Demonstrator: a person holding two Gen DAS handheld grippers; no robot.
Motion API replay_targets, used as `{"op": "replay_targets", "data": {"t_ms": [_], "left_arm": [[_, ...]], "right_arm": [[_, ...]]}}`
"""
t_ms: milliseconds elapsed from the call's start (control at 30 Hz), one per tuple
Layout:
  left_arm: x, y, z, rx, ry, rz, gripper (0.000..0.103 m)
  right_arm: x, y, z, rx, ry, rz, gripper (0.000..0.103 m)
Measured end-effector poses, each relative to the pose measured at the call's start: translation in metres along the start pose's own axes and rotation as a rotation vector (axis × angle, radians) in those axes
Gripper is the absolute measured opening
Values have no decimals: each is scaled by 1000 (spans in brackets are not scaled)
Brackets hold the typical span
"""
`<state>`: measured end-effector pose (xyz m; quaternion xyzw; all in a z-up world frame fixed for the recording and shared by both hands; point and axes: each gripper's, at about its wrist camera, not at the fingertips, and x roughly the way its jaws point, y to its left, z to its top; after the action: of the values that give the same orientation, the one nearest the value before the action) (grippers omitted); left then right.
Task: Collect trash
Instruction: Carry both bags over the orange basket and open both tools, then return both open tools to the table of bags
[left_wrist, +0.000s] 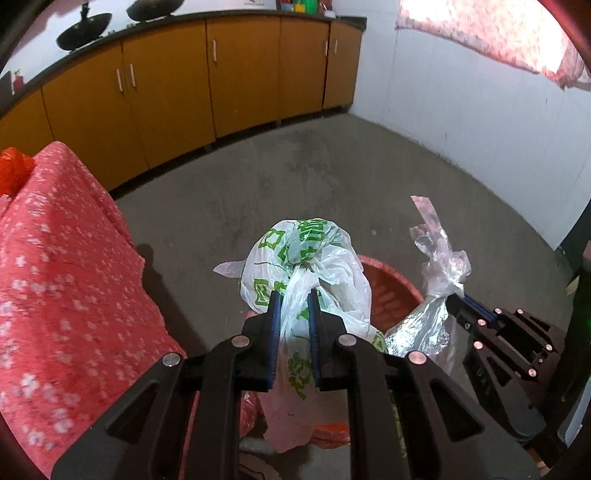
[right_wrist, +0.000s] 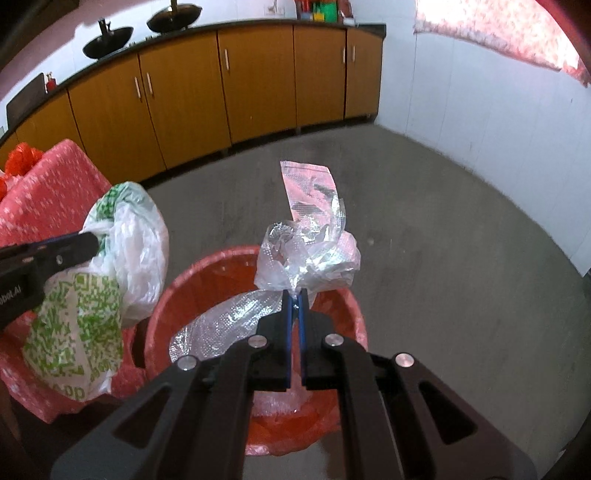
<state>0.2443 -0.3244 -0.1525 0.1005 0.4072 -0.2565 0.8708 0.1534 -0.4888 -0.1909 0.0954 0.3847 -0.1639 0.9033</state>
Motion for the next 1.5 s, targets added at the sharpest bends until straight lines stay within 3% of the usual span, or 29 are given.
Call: {"op": "replay_targets", "data": {"t_ms": [133, 367, 600, 833, 900, 1000, 1167, 1300, 1500], "left_arm": [[11, -4, 2, 8, 11, -8, 16], [22, 3, 6, -20, 20, 2, 23], [18, 12, 8, -55, 15, -8, 24], [-33, 30, 18, -112, -96, -2, 25], [-55, 40, 18, -134, -129, 4, 31], [-91, 60, 13, -177, -181, 19, 33], [-152, 107, -5, -234, -275, 101, 44], [-199, 155, -29, -269, -331, 249, 52], [-242, 254, -79, -430, -319, 469, 53]], "right_arm": [[10, 4, -3, 4, 30, 20, 9], [9, 8, 7, -3, 9, 35, 13], [-2, 2, 11, 7, -9, 23, 14], [-22, 3, 20, 15, -47, 30, 17], [-33, 8, 27, 8, -67, 48, 20], [-51, 27, 39, -15, -100, 99, 22], [-88, 85, 59, -95, -147, 232, 27], [-119, 151, 74, -186, -170, 380, 32], [-161, 265, 76, -352, -159, 603, 42]]}}
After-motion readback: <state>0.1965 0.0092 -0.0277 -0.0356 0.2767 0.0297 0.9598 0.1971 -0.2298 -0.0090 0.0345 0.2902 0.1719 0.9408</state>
